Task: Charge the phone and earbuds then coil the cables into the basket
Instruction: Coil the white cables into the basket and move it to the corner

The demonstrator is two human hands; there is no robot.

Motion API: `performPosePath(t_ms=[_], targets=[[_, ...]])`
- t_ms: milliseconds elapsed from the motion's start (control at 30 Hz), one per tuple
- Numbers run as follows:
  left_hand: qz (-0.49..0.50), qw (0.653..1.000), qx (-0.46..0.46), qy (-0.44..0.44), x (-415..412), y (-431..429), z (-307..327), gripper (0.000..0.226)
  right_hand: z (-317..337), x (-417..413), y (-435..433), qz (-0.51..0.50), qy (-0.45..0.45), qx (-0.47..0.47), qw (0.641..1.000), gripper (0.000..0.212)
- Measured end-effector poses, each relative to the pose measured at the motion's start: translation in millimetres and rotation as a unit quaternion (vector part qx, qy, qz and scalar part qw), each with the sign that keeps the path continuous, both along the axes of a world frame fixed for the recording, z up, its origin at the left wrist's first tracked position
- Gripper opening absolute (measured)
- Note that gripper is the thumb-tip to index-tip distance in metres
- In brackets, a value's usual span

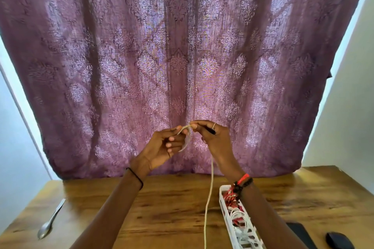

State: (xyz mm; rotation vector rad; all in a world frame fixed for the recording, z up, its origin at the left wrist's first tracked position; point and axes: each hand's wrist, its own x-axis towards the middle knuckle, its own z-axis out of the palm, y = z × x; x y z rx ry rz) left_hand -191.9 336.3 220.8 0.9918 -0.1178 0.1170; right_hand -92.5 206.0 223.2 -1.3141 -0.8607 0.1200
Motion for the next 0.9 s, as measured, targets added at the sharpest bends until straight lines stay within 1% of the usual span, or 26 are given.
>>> performPosePath(t_ms=[67, 133, 167, 200, 267, 333, 433, 500, 533, 567, 600, 633, 667, 733, 767, 833, 900], targets=[[-0.035, 0.995, -0.085, -0.027, 3.6, -0.6, -4.5, 0.018, -2.3, -2.7, 5.1, 0.012, 0.037, 0.021, 0.999, 0.016], [-0.065, 0.982, -0.169, -0.057, 7.8, -0.1, -9.0, 0.009, -5.7, -5.6, 9.3, 0.016, 0.063, 0.03, 0.997, 0.018], [-0.071, 0.974, -0.202, -0.07, 9.0, -0.6, -9.7, 0.01, -8.3, -7.4, 11.2, 0.012, 0.07, 0.029, 0.997, 0.017], [-0.063, 0.969, -0.227, -0.076, 9.7, -0.5, -10.0, 0.015, -11.2, -9.3, 12.1, 0.007, 0.078, 0.028, 0.997, 0.017], [-0.009, 0.965, -0.252, -0.073, 11.0, 1.1, -8.9, 0.034, -17.3, -11.6, 13.7, -0.013, 0.088, 0.021, 0.996, 0.022], [0.021, 0.959, -0.269, -0.08, 14.4, 1.7, -6.9, 0.048, -22.6, -12.3, 13.3, -0.052, 0.059, -0.012, 0.997, 0.02], [0.023, 0.943, -0.32, -0.086, 19.8, 5.8, -4.1, 0.055, -31.9, -15.0, 14.4, -0.123, -0.051, -0.105, 0.986, 0.022], [0.035, 0.934, -0.341, -0.1, 21.6, 8.3, -2.1, 0.063, -36.2, -18.7, 15.2, -0.139, -0.114, -0.17, 0.969, 0.027], [0.058, 0.932, -0.342, -0.102, 22.9, 8.8, -1.8, 0.066, -37.9, -20.2, 14.9, -0.14, -0.145, -0.212, 0.956, 0.031], [0.093, 0.935, -0.331, -0.091, 24.5, 8.2, -0.7, 0.06, -36.7, -23.0, 13.9, -0.141, -0.173, -0.26, 0.939, 0.033], [0.132, 0.936, -0.317, -0.077, 26.2, 6.1, 0.0, 0.043, -36.2, -25.3, 13.3, -0.14, -0.2, -0.3, 0.922, 0.033], [0.176, 0.935, -0.301, -0.063, 29.1, 4.1, 0.2, 0.021, -34.6, -29.0, 12.3, -0.138, -0.22, -0.324, 0.91, 0.033], [0.206, 0.935, -0.284, -0.061, 30.1, -0.6, 1.8, 0.007, -33.9, -32.0, 11.1, -0.131, -0.236, -0.334, 0.903, 0.033], [0.239, 0.938, -0.245, -0.062, 33.0, -9.2, 3.9, 0.019, -30.8, -38.5, 9.6, -0.125, -0.254, -0.346, 0.895, 0.034], [0.256, 0.941, -0.211, -0.064, 34.7, -13.1, 5.1, 0.021, -29.0, -40.5, 9.5, -0.126, -0.252, -0.357, 0.891, 0.034], [0.281, 0.949, -0.125, -0.07, 37.0, -18.9, 8.1, 0.02, -25.8, -42.2, 9.5, -0.126, -0.252, -0.382, 0.88, 0.034], [0.3, 0.951, -0.041, -0.068, 40.3, -20.0, 10.4, 0.018, -20.1, -43.8, 8.3, -0.132, -0.246, -0.386, 0.879, 0.027]])
